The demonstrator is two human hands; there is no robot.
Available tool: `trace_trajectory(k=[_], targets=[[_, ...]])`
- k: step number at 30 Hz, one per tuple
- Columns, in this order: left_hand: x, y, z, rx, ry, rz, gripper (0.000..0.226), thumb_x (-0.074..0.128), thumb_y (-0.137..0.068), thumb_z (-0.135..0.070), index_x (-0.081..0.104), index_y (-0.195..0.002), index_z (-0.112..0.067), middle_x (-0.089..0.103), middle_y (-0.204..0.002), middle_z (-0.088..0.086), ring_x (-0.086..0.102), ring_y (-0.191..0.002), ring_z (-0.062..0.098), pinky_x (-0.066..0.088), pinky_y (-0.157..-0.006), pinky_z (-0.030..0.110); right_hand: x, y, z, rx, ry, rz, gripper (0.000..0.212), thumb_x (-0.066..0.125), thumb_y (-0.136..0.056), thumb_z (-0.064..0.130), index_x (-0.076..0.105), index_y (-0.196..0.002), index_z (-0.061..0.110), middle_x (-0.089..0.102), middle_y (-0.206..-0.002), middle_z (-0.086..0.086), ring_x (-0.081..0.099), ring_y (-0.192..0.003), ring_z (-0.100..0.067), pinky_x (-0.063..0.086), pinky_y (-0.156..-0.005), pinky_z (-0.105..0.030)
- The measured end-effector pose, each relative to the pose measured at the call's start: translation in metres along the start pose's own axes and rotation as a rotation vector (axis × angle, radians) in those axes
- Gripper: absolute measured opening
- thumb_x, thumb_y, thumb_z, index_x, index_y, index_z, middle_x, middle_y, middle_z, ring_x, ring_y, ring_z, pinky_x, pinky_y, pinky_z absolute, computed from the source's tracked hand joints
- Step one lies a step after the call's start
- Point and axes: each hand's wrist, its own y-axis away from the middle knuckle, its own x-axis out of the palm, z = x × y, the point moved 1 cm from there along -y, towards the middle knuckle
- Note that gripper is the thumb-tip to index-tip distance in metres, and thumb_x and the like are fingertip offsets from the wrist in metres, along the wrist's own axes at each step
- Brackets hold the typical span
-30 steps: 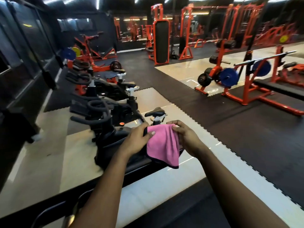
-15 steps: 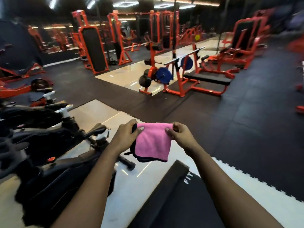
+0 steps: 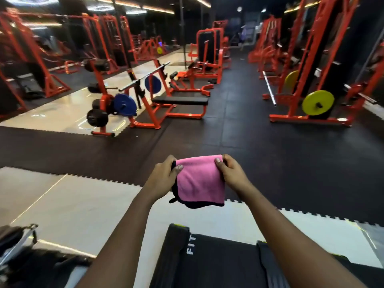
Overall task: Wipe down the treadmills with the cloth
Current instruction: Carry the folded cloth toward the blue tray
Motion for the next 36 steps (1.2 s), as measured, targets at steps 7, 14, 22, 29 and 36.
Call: trace_trajectory(k=[7,14,22,29,36], targets=[[0.034,-0.179,0.005,0.162,0.003,0.151,0.019,0.057,-0.101,-0.03,0.05,-0.092,-0.015,0.06,-0.073,0.003,0.058,-0.072,0.025,0.035,-0.059,0.035,-0.044,-0.129,-0.017,0.077,0.081,-0.16,0.031,0.057,-0.103,0.033,0.049,-0.076,0.021,0.047,-0.063,0.015,0.041,-0.063,-0.009,0.036,-0.062,-0.032],[0.092,-0.315,-0.018,0.313,0.055,0.261,0.02,0.058,-0.101,-0.028,0.052,-0.095,-0.01,0.063,-0.075,0.01,0.059,-0.073,0.028,0.036,-0.061,0.034,-0.1,-0.215,-0.041,0.135,0.119,-0.373,0.03,0.056,-0.103,0.032,0.053,-0.088,0.006,0.05,-0.068,0.008,0.044,-0.066,-0.011,0.037,-0.064,-0.031],[0.175,-0.453,-0.061,0.427,0.045,0.371,0.024,0.054,-0.103,-0.03,0.042,-0.084,-0.023,0.057,-0.072,0.003,0.049,-0.063,0.016,0.032,-0.05,0.021,-0.179,-0.319,-0.082,0.137,0.096,-0.519,0.031,0.056,-0.102,0.032,0.05,-0.079,0.012,0.049,-0.071,0.009,0.042,-0.068,-0.008,0.036,-0.065,-0.033],[0.24,-0.583,-0.118,0.502,0.05,0.413,0.021,0.053,-0.104,-0.03,0.045,-0.089,-0.016,0.054,-0.07,0.003,0.046,-0.062,0.017,0.033,-0.05,0.021,-0.258,-0.425,-0.104,0.134,0.076,-0.628,0.033,0.055,-0.104,0.03,0.043,-0.075,0.02,0.042,-0.07,0.008,0.037,-0.066,-0.007,0.032,-0.06,-0.033],[0.339,-0.688,-0.152,0.577,0.09,0.527,0.026,0.05,-0.105,-0.032,0.04,-0.083,-0.022,0.051,-0.068,0.0,0.042,-0.058,0.015,0.034,-0.053,0.03,-0.334,-0.499,-0.158,0.175,0.137,-0.772,0.037,0.055,-0.103,0.033,0.042,-0.071,0.021,0.045,-0.068,0.011,0.039,-0.064,-0.008,0.033,-0.061,-0.033]])
